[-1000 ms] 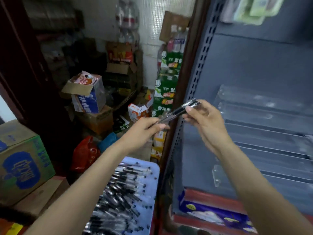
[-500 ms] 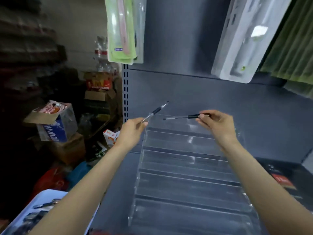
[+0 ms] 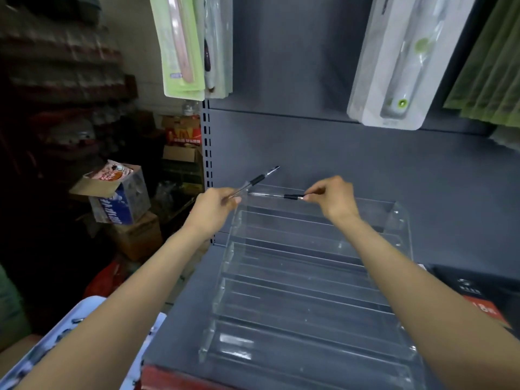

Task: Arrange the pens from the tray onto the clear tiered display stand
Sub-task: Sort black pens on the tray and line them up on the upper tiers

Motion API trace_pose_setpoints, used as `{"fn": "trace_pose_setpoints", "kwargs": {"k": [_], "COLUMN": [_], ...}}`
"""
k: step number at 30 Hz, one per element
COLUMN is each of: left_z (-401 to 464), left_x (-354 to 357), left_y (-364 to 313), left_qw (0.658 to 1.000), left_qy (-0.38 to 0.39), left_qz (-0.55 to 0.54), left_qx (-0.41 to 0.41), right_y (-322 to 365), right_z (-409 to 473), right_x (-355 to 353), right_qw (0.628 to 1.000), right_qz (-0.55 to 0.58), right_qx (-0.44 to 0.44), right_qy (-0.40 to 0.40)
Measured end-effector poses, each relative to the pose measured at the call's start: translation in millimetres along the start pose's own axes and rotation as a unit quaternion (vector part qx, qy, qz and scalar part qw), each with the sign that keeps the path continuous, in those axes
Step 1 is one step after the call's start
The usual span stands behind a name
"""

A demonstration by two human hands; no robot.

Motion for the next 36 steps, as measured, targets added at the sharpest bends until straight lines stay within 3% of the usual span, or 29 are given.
{"fn": "trace_pose_setpoints", "kwargs": {"k": [4, 10, 12, 16, 21, 25, 29, 36], "left_z": [-0.8, -2.7, -0.5, 1.3, 2.2, 6.4, 9.9, 3.8], "left_x": [-1.2, -5.5, -2.1, 1.7, 5.9, -0.5, 4.0, 11.9], "left_y": [-0.5, -21.6, -23.2, -29.1, -50.0, -36.0, -1.3, 11.5], "left_qw": [1.0, 0.989, 0.985, 0.982, 0.982, 0.995, 0.999, 0.995], "left_qy": [0.001, -0.027, -0.015, -0.012, 0.014, -0.014, 0.037, 0.044], "left_qz": [0.027, 0.101, 0.126, 0.136, 0.09, 0.054, 0.008, -0.085], "left_qx": [0.015, 0.106, 0.117, 0.134, 0.164, 0.084, -0.034, -0.04], "right_y": [0.2, 1.1, 2.2, 11.3, 31.9, 16.1, -9.8, 1.7], "right_z": [8.1, 10.7, 5.9, -11.9, -29.6, -24.6, -20.6, -4.9], "right_x": [3.2, 4.5, 0.7, -12.1, -12.9, -24.0, -26.7, -10.2], "right_qw": [0.999, 0.996, 0.998, 0.978, 0.959, 0.969, 0.985, 1.0], "right_qz": [-0.042, -0.06, -0.009, 0.204, 0.266, 0.244, 0.165, 0.009], "right_qx": [0.025, 0.042, 0.032, 0.008, -0.042, -0.025, 0.026, 0.023], "right_qy": [0.019, 0.058, 0.056, 0.044, 0.087, 0.006, -0.034, 0.006]}}
Point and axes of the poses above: each hand's wrist, its own z-axis towards the middle knuckle, its own x-axis out of the palm, y = z × x, the point moved 6 cm from there along z, towards the middle knuckle, and after that the axes turned 3 degrees about z, right-handed, at the moved point
